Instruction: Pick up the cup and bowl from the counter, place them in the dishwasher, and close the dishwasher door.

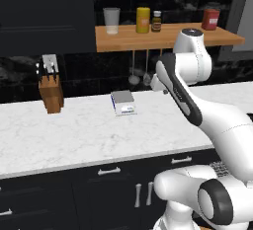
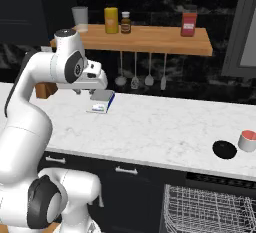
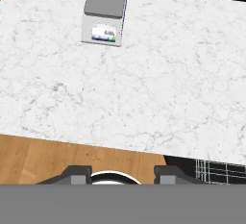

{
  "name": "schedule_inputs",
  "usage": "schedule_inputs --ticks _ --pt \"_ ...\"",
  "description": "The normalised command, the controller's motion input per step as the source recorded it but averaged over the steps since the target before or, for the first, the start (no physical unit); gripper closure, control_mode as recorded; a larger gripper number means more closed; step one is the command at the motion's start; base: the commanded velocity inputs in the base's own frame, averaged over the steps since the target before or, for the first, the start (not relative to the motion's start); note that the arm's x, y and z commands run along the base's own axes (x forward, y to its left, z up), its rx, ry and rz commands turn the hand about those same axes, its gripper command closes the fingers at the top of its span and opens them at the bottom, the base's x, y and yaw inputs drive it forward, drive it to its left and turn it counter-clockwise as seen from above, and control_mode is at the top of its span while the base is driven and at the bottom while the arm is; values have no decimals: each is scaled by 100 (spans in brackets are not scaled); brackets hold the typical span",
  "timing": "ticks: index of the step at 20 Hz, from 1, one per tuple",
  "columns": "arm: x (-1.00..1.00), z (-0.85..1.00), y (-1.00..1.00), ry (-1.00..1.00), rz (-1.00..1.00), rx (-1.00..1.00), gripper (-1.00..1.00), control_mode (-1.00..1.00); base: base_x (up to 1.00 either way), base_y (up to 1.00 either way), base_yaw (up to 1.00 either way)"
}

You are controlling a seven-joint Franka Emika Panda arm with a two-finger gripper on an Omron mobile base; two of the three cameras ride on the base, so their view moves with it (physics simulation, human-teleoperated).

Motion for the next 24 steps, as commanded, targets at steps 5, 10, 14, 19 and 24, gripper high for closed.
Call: schedule_inputs --ticks 5,10,14,19,24 --pt "0 0 0 0 0 0 -100 100 -2 0 0" --pt "0 0 0 0 0 0 -100 100 0 0 -41" --pt "0 0 0 0 0 0 -100 100 0 4 -57" --pt "0 0 0 0 0 0 -100 100 0 22 -59" --pt "0 0 0 0 0 0 -100 100 0 28 -55"
